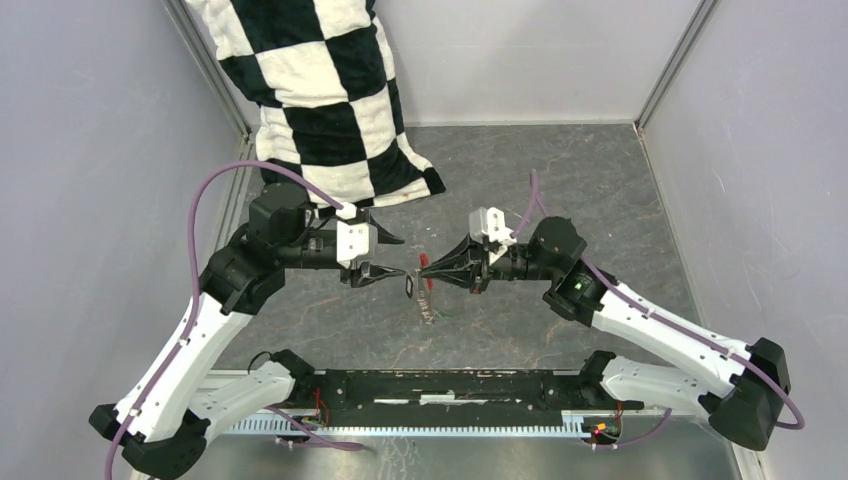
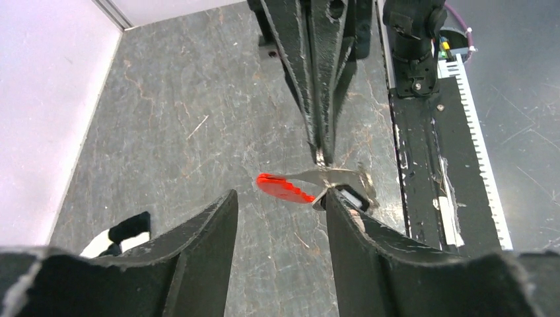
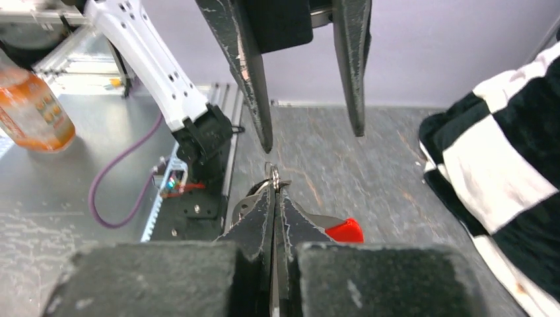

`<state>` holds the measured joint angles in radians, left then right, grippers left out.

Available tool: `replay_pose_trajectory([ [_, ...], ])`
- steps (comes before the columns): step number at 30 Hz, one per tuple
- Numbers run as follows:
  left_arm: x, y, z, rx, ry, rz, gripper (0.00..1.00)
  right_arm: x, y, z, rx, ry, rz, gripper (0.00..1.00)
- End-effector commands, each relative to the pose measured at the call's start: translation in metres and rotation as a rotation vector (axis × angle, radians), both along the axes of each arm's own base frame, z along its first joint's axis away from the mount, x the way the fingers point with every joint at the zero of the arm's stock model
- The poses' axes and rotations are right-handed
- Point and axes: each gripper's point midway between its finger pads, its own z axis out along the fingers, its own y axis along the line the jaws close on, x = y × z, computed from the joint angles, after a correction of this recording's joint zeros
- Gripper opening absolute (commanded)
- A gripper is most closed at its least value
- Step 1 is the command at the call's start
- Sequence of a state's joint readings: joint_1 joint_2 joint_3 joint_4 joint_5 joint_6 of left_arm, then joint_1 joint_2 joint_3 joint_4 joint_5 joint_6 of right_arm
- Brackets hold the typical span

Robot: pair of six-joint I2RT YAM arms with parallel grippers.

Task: Put the keys on the keyring

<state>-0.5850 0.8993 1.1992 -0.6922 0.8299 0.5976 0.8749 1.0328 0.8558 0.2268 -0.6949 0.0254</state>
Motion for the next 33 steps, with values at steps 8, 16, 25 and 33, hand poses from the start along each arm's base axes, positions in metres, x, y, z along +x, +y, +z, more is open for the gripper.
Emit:
replay_pose_trajectory([
  [8, -0.002, -0.007, 0.014, -0.059, 0.02, -0.018, 0.58, -0.021, -0.019, 0.069, 0.477, 0.034, 0.045, 0.0],
  [16, -0.012, -0.007, 0.01, -0.061, 0.046, -0.05, 0.54, -0.021, -0.017, 0.072, 0.487, 0.029, 0.062, 0.0],
  [25, -0.025, -0.013, 0.01, -0.149, 0.214, -0.055, 0.72, -0.019, -0.017, 0.073, 0.492, 0.019, 0.05, 0.0],
  [33, -0.028, -0.018, 0.004, -0.179, 0.304, -0.068, 0.71, -0.02, -0.016, 0.076, 0.535, 0.043, 0.052, 0.0],
])
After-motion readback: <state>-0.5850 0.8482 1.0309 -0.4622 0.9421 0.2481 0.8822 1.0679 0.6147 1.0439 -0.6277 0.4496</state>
